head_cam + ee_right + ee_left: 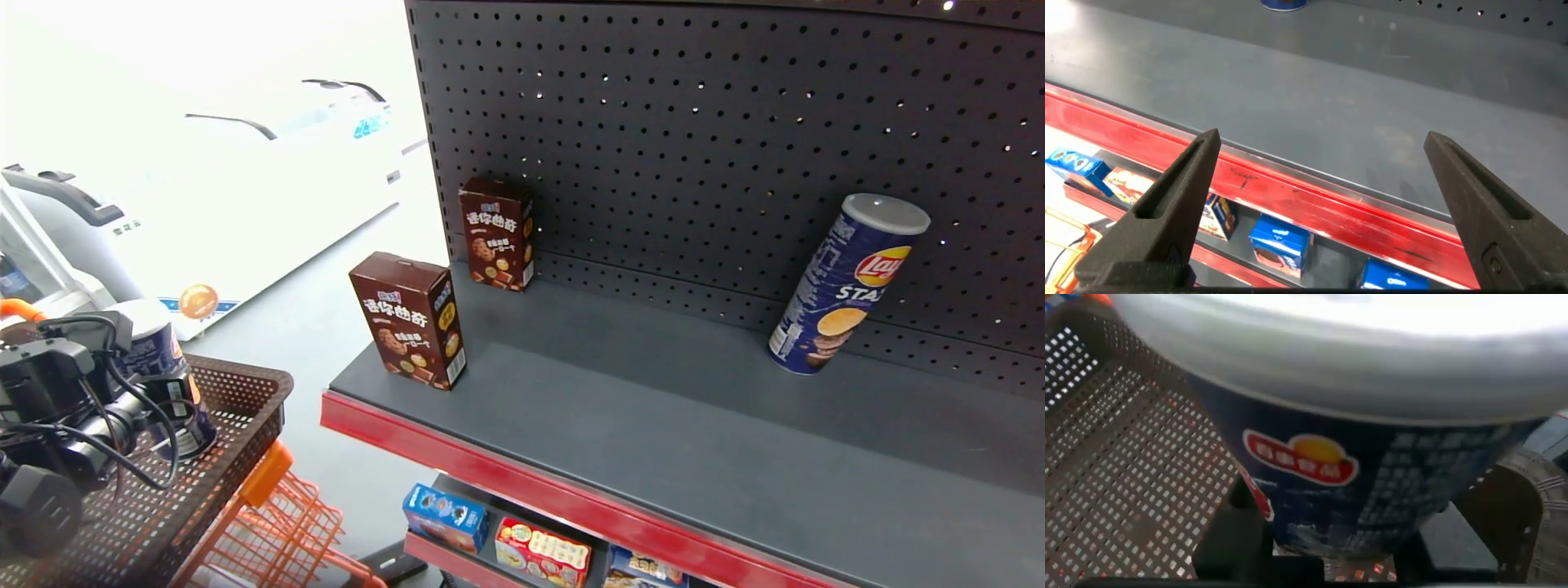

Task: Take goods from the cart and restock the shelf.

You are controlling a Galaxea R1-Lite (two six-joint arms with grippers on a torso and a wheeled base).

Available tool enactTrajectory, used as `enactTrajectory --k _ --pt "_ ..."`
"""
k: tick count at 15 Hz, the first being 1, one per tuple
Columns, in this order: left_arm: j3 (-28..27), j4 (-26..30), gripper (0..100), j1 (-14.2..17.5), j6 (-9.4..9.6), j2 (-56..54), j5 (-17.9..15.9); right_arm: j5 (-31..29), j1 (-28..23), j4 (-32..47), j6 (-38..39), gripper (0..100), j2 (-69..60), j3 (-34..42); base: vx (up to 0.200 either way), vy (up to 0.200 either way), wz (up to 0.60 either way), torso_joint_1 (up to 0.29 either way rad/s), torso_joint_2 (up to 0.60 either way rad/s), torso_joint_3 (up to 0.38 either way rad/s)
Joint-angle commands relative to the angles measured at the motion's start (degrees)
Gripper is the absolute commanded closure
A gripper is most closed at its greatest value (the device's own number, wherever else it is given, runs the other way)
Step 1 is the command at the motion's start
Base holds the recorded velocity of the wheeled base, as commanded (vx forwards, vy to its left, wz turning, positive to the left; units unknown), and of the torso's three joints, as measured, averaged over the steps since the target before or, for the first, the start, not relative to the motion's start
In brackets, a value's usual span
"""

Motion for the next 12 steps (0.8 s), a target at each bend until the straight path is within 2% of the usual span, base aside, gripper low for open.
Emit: enactTrajectory --k 1,3,7,8,10,12 --pt "-0.6 0.1 100 -2.1 0.08 -4.4 -0.6 0.0 0.0 0.0 0.0 0 0.1 0.0 0.000 0.000 0.00 0.000 0.00 0.000" --pt "-0.7 1.7 100 -4.5 -0.01 -8.6 -2.6 0.0 0.1 0.0 0.1 0 0.1 0.0 0.000 0.000 0.00 0.000 0.00 0.000" --pt "-1.2 6.8 100 -8.4 0.08 -17.3 -4.6 0.0 0.1 0.0 0.0 0 0.1 0.0 0.000 0.000 0.00 0.000 0.00 0.000" --pt "-1.1 7.8 100 -9.2 0.08 -18.6 -4.6 0.0 0.0 0.0 0.0 0 0.1 0.0 0.000 0.000 0.00 0.000 0.00 0.000" --pt "-0.6 13.5 100 -12.4 0.08 -24.1 -4.9 0.0 0.0 0.0 0.0 0 0.1 0.0 0.000 0.000 0.00 0.000 0.00 0.000" --pt "-0.4 15.5 100 -14.8 -0.01 -26.9 -4.9 0.0 0.1 0.0 0.0 0 0.1 0.0 0.000 0.000 0.00 0.000 0.00 0.000"
